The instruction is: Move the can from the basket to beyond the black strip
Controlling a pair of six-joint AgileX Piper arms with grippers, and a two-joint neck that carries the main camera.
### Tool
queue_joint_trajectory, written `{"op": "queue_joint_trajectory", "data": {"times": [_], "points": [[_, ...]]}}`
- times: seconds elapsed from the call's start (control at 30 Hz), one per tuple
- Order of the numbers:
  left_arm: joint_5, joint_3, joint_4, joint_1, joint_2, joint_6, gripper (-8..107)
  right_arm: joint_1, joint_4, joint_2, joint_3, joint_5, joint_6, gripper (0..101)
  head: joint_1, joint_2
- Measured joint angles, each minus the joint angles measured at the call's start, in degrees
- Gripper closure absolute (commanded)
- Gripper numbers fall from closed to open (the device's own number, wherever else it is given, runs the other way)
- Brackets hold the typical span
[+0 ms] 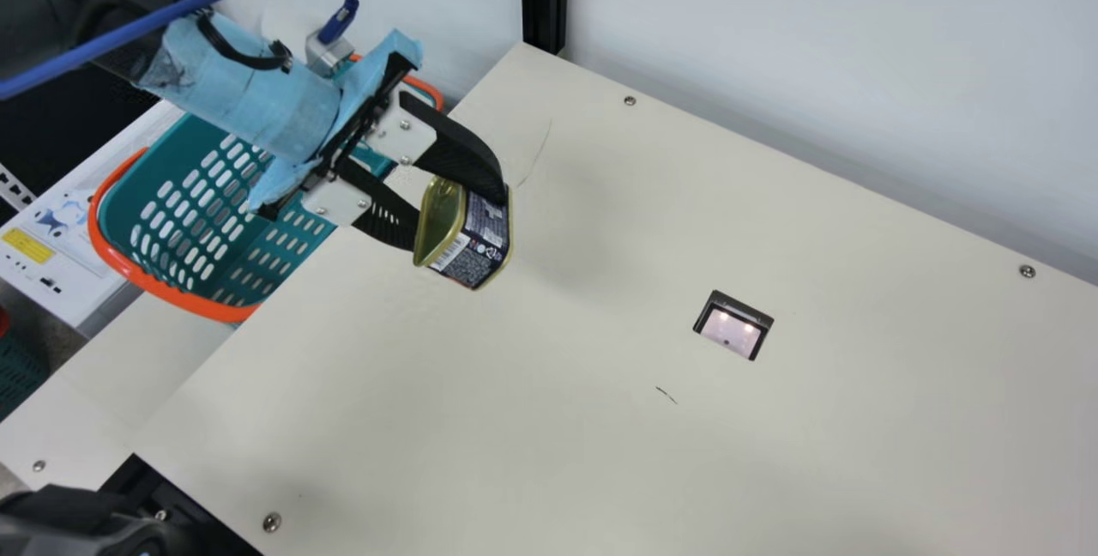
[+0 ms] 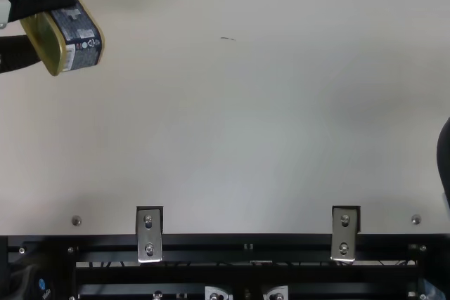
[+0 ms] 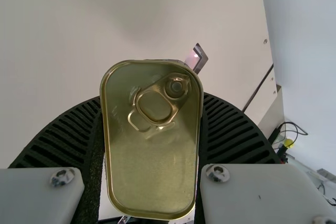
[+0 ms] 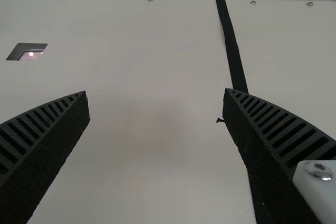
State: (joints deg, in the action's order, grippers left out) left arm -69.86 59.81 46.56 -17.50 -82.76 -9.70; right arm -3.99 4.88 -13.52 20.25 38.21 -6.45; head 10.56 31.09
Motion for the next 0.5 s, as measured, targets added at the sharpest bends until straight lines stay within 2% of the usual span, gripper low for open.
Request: {"op": "queue_joint_trajectory", "data": {"times": [0.5], "points": [[0.0, 0.0, 0.0, 0.0, 0.0, 0.0, 89, 0.0, 0.0, 0.0, 0.0, 0.0, 0.0, 0, -0.59, 0.0]]}}
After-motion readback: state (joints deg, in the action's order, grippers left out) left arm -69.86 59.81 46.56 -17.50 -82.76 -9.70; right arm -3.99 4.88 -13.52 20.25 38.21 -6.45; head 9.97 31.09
